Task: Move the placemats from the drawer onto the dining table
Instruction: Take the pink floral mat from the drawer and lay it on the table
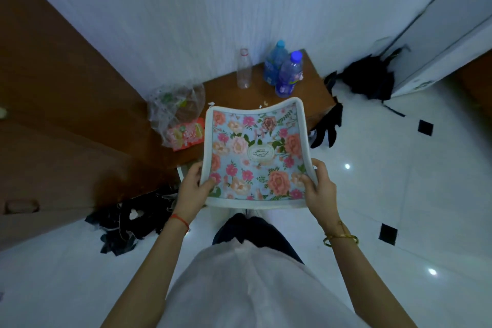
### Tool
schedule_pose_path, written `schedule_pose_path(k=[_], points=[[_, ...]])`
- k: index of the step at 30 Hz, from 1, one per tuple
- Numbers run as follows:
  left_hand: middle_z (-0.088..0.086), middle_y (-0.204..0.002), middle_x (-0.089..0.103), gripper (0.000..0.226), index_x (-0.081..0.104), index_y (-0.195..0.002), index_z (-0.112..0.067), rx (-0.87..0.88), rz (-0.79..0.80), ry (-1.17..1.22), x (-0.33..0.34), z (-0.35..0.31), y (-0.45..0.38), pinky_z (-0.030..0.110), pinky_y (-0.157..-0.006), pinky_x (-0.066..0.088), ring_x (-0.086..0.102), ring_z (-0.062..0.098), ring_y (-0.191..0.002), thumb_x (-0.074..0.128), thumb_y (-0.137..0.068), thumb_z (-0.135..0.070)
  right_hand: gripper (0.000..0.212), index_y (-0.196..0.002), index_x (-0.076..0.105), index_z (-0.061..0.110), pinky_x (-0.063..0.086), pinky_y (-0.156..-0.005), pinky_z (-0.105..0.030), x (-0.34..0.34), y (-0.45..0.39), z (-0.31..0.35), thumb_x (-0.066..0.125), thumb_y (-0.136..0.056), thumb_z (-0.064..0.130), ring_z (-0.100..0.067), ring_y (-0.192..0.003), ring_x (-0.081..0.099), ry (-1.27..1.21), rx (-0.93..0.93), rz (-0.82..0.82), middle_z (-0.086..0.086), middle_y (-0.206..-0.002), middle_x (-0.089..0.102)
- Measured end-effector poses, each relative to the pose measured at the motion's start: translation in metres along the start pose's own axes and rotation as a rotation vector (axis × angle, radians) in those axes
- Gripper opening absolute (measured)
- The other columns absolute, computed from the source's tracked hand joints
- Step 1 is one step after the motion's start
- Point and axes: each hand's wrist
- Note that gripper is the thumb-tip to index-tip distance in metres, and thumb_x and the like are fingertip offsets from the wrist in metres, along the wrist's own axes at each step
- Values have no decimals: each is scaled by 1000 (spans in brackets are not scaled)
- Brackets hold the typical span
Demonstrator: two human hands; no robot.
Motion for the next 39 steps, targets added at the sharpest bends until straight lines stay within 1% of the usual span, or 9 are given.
schedule_pose_path(k=[4,8,11,19,23,27,32,36,39], points=[[-8,-104,63,30,51,-113,-19,97,82,-46,7,-34,-5,22,-75,57,63,12,-97,60,-89,-5,28,-119,47,16,44,-52,-6,-20,10,10,52,-94,5,-1,-70,60,-38,39,-111,15,-85,59],[-10,-104,63,34,49,-112,-24,131,175,-117,19,-56,-16,37,-84,55,64,11,-97,62,-87,-5,29,-121,47,13,45,-54,-5,-34,24,8,52,-94,6,-2,-72,62,-84,99,-223,5,-88,62],[-10,-103,64,34,49,-109,-26,166,296,-162,35,-73,-25,37,-83,56,65,13,-98,62,-87,-4,30,-121,47,11,43,-54,-3,-45,36,4,54,-93,5,-1,-71,61,-101,151,-334,4,-89,63],[4,-112,66,38,49,-114,-23,281,642,-276,122,-127,-40,46,-87,56,66,22,-101,61,-86,0,30,-119,47,17,51,-61,-9,-92,82,-21,58,-92,13,4,-79,62,-176,332,-653,19,-91,61],[-1,-113,65,41,49,-109,-33,334,811,-354,199,-148,-32,46,-89,54,65,20,-104,60,-87,1,30,-121,45,20,53,-63,-12,-123,109,-50,55,-93,16,0,-79,64,-217,441,-810,21,-93,61],[6,-116,65,39,49,-117,-25,374,969,-425,293,-155,-11,48,-90,54,65,21,-104,59,-88,-1,31,-122,44,20,52,-63,-9,-164,141,-89,55,-94,17,1,-79,64,-225,531,-958,19,-94,61],[3,-114,64,42,50,-123,-18,446,1134,-470,430,-169,45,26,-80,57,64,17,-103,58,-87,5,29,-117,44,26,54,-62,-11,-244,186,-140,59,-92,19,7,-76,65,-251,628,-1118,19,-92,62],[4,-117,65,45,52,-125,-16,536,1280,-501,545,-174,98,37,-87,55,64,20,-105,59,-86,4,30,-118,45,21,45,-56,-3,-317,225,-186,59,-92,15,14,-70,61,-251,692,-1263,22,-88,60],[4,-117,65,45,52,-126,-14,550,1369,-537,614,-175,133,36,-88,55,65,17,-104,59,-86,5,29,-118,44,19,43,-55,-1,-352,247,-215,57,-93,11,17,-70,60,-272,745,-1347,22,-88,59]])
Point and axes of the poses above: each hand's wrist, its own y-axis away from the middle knuckle, its own x-axis out of the palm, z = x × y
